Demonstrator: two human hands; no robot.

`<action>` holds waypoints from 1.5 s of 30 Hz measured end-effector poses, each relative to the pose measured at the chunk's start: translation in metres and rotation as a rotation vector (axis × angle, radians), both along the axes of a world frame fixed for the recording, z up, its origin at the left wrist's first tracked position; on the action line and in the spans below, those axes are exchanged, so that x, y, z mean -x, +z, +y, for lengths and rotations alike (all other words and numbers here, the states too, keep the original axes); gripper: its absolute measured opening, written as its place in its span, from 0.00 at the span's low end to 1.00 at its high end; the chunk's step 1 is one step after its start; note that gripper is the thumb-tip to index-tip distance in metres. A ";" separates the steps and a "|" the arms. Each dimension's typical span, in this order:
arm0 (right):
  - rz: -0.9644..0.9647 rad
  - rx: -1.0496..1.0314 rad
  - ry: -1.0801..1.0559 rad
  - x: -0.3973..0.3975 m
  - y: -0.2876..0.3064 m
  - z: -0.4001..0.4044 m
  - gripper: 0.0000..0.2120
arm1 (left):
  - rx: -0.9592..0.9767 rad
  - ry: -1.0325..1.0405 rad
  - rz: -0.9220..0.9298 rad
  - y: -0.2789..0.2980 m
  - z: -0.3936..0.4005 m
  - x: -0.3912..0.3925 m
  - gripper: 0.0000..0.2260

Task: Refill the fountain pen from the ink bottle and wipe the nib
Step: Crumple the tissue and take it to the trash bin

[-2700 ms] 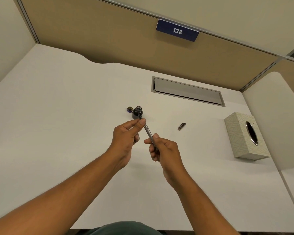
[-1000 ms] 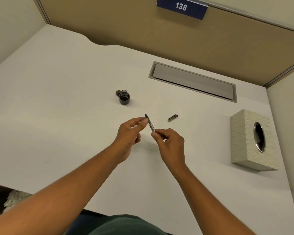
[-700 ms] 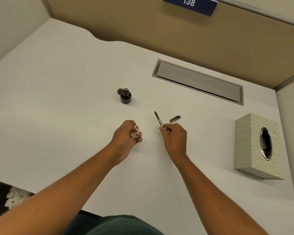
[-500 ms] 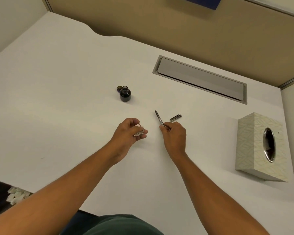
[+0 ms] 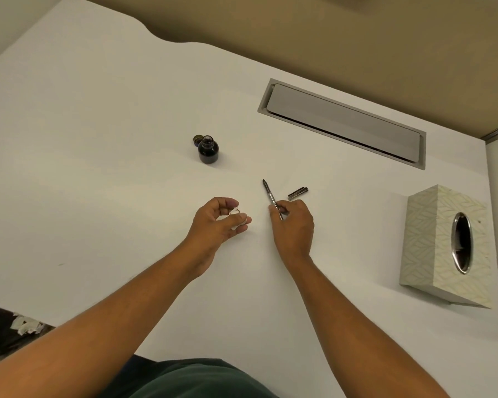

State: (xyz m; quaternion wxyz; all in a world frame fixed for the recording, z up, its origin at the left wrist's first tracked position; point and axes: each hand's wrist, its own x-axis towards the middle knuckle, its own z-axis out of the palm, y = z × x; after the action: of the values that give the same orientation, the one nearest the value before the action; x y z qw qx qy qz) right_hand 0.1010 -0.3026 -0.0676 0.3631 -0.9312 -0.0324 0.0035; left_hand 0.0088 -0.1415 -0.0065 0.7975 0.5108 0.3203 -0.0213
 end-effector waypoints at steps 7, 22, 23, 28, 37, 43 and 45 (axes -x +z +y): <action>0.030 -0.026 -0.010 -0.001 0.001 0.001 0.09 | 0.022 0.005 -0.006 0.001 0.000 0.001 0.12; -0.048 -0.240 -0.020 0.018 0.031 -0.004 0.07 | 0.056 0.068 -0.058 0.016 0.013 0.025 0.12; -0.043 -0.292 0.003 0.024 0.038 -0.001 0.04 | 0.052 0.074 -0.055 0.018 0.015 0.028 0.12; 0.271 -0.561 0.199 0.067 0.067 0.029 0.07 | -0.031 0.097 -0.042 0.028 0.026 0.050 0.11; 0.539 -0.773 0.449 0.116 0.088 0.094 0.08 | -0.127 0.244 -0.124 0.036 0.063 0.117 0.07; 0.492 -0.646 0.552 0.148 0.100 0.145 0.05 | -0.152 0.397 -0.112 0.038 0.099 0.174 0.07; 0.451 -0.617 0.572 0.163 0.102 0.164 0.07 | -0.133 0.422 -0.103 0.039 0.111 0.192 0.06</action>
State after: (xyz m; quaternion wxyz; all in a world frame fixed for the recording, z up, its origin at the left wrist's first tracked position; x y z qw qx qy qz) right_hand -0.0617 -0.1390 0.0340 0.6049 -0.7097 -0.2075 0.2955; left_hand -0.1832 -0.0310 0.0324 0.7641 0.4841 0.3798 0.1934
